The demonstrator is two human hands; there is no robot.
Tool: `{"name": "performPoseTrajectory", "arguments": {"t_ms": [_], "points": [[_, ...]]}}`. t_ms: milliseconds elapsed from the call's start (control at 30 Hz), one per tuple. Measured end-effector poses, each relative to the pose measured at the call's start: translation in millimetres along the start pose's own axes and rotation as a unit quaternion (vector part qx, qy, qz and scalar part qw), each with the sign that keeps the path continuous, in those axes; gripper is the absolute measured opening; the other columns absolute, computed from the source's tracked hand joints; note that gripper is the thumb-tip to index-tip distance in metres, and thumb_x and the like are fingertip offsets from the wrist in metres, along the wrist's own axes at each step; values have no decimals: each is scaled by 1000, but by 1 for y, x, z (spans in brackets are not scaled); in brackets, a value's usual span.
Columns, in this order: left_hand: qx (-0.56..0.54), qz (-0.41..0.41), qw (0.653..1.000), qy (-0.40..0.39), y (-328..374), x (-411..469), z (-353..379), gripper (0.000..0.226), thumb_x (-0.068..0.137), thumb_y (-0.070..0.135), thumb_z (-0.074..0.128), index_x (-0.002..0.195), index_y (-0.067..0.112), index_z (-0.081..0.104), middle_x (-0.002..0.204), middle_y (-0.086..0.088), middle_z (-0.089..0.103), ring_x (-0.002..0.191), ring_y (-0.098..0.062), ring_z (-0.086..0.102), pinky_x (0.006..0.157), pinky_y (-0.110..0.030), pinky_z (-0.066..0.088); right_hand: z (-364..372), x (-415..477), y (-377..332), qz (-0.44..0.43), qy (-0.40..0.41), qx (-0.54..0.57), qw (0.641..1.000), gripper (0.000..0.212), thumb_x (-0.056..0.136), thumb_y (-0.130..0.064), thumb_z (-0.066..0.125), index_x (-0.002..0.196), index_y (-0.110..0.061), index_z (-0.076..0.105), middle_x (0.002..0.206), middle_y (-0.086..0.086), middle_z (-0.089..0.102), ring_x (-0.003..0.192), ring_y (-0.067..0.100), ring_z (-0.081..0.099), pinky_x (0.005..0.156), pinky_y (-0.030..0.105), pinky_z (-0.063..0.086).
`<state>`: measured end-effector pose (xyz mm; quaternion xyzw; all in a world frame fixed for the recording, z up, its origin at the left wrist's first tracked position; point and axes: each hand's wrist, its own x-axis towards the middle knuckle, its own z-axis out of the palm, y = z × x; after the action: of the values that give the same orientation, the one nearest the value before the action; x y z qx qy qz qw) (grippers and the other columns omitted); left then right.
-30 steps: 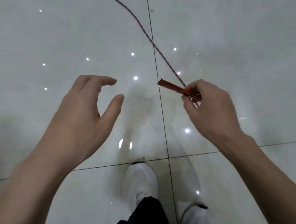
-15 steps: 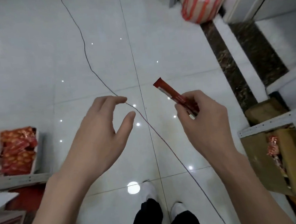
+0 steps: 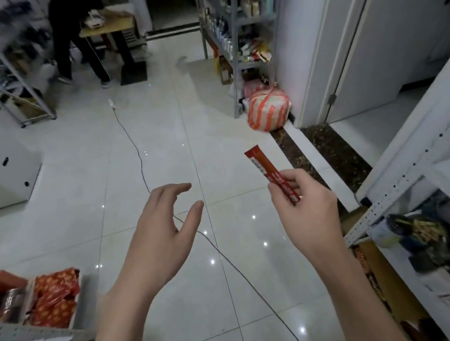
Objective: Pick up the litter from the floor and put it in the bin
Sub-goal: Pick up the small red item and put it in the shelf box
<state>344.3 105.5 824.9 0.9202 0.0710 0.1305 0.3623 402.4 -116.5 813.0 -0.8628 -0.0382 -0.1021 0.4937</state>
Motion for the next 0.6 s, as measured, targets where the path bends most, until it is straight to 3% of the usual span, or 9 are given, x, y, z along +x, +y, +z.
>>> {"name": "performPoseTrajectory", "arguments": {"t_ms": [100,200,300,433,600], "points": [[-13,4,1000,-23,2,-20,4,40,92,54,50,129,39,51,128,27,46,117,9,47,96,-28,44,-22,-32,16,35,10,-16,999,12,95,-33,65,107,-30,64,87,-16,67,78,1,64,71,26,58],[-19,27,998,-56,5,-33,13,45,88,61,46,128,41,51,127,27,46,103,10,52,93,-31,46,-42,-66,27,75,35,-40,996,10,95,-34,64,104,-30,63,83,-14,66,72,2,63,64,21,55],[-37,61,993,-99,9,-47,30,43,88,60,47,127,42,51,126,28,47,99,13,52,86,-27,44,-59,-108,36,117,82,-73,987,7,94,-39,63,99,-37,59,85,-16,65,77,4,63,69,27,58],[-71,117,971,-195,11,-75,66,37,93,51,52,127,39,52,126,25,47,116,8,49,86,-20,41,-75,-177,46,172,182,-116,961,11,93,-34,66,104,-32,64,86,-22,62,84,-7,60,67,8,44],[-92,179,928,-315,36,-130,109,39,93,51,52,129,37,53,126,21,48,112,8,49,93,-27,43,-107,-277,51,246,263,-164,919,13,91,-29,68,104,-31,66,85,-19,65,79,-2,59,68,17,43]]}}
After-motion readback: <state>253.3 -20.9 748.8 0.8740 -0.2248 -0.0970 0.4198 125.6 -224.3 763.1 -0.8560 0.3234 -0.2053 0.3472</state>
